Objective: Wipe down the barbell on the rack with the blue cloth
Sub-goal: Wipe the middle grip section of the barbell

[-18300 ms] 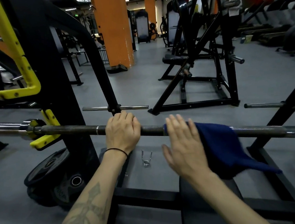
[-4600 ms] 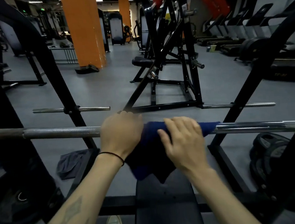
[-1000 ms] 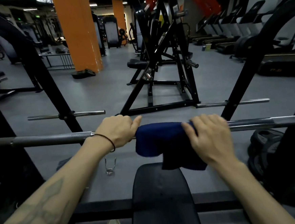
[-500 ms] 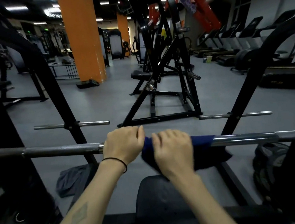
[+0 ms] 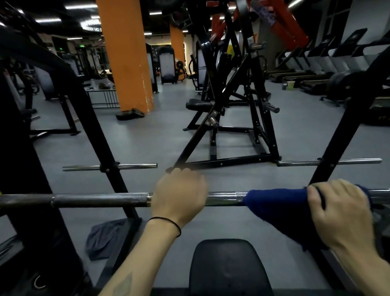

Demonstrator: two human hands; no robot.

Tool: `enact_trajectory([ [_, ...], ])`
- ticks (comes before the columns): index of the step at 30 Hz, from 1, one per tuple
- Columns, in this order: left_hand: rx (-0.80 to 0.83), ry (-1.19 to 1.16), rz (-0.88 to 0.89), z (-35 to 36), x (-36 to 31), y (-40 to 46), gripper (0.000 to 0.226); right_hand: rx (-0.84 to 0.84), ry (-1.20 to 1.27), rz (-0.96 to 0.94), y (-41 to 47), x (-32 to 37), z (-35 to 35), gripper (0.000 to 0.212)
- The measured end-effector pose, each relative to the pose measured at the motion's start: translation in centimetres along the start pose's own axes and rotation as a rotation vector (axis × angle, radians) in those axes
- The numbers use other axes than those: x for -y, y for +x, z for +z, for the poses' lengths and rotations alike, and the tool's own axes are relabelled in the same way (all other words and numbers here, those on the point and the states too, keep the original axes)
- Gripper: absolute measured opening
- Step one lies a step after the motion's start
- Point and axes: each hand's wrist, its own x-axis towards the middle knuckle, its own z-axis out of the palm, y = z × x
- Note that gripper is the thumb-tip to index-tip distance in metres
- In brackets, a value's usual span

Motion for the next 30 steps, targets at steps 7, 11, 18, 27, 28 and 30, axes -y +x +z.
enact_trajectory([
  [7,0.028,0.001,-0.038,0.2,-0.5,-0.1,0.037,-0.003,0.155,-0.002,-2.6,13.5,2.0,0.034],
  [11,0.062,0.01,-0.046,-0.1,-0.1,-0.3,0.037,0.077,0.184,-0.202,-3.2,15.3,2.0,0.036],
  [18,0.038,0.01,-0.064,-0.3,-0.1,-0.4,0.034,-0.004,0.058,-0.126,-0.7,3.2,0.3,0.054],
  [27,0.045,-0.002,-0.107,-0.2,-0.7,-0.4,0.034,-0.063,0.122,0.158,-2.0,9.7,2.1,0.046],
  [28,0.048,-0.003,-0.109,-0.1,-0.7,-0.4,0.034,-0.032,0.147,0.093,-2.4,12.0,2.2,0.045],
  [30,0.064,0.002,-0.108,-0.1,-0.6,-0.5,0.035,0.03,0.176,-0.034,-3.1,15.3,2.1,0.043],
])
